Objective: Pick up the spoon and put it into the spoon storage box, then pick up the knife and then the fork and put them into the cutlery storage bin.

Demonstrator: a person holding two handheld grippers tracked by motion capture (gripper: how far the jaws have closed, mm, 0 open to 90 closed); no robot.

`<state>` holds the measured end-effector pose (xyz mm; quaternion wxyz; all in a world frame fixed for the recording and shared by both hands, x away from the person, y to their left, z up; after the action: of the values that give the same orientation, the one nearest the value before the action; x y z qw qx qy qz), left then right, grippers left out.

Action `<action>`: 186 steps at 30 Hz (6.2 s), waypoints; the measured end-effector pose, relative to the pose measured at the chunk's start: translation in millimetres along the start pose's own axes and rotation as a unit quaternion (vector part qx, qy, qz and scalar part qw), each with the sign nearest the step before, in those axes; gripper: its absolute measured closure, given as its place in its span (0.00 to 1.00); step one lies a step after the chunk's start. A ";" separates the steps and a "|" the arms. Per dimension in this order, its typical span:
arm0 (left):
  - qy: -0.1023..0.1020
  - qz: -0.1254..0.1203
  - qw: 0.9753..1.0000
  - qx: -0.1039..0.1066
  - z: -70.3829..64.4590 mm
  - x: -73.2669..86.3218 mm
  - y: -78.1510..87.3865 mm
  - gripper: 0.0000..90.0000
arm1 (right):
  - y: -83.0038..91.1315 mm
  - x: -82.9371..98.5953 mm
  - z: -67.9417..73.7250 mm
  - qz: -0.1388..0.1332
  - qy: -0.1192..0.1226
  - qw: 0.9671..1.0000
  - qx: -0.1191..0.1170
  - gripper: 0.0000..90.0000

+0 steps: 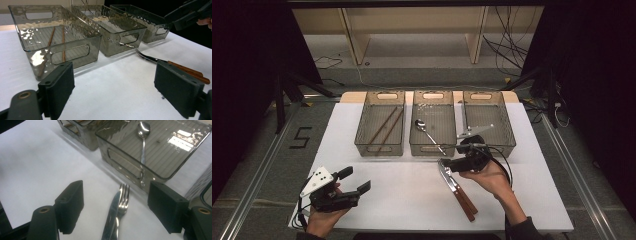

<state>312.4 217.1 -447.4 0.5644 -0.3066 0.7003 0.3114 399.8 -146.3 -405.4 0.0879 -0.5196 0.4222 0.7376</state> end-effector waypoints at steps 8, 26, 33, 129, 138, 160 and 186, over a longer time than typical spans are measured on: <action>0.000 0.001 1.000 0.001 -0.4 -0.2 -0.6 0.18 | 3.9 9.2 0.5 0.015 0.007 1.000 0.005 0.32; -0.002 0.002 1.000 0.002 -0.9 -0.6 -2.7 0.18 | 6.2 33.9 0.1 0.058 0.010 0.998 0.011 0.32; -0.001 0.002 1.000 0.002 -0.8 -0.7 -2.7 0.18 | 6.5 45.3 0.7 0.084 0.007 0.996 0.015 0.32; -0.008 0.011 1.000 0.010 -4.4 1.8 -3.5 0.18 | -6.5 102.2 43.8 0.195 0.023 0.980 0.037 0.76; -0.008 0.010 1.000 0.009 -4.1 1.9 -3.4 0.18 | -9.5 97.4 42.2 0.209 0.011 0.977 0.033 0.81; -0.010 0.013 1.000 0.010 -5.0 2.3 -4.1 0.18 | -11.4 95.9 44.3 0.242 0.032 0.970 0.012 0.84; -0.008 0.012 1.000 0.009 -3.8 2.0 -3.7 0.18 | 9.3 72.4 32.9 0.195 0.017 0.980 -0.021 0.86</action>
<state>312.7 211.6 -449.0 0.5690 -0.2909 0.7019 0.3146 339.5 -151.0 -458.0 -0.0757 -0.4413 0.5014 0.7403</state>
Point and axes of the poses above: each handheld gripper's, and its own axes: y roughly backward along the jaws, x roughly out of its underside, z roughly to its left, the point moved 3 cm from there along -y, roughly forward along the jaws, and after that the axes turned 14 degrees about -z, right-handed, at the moved point
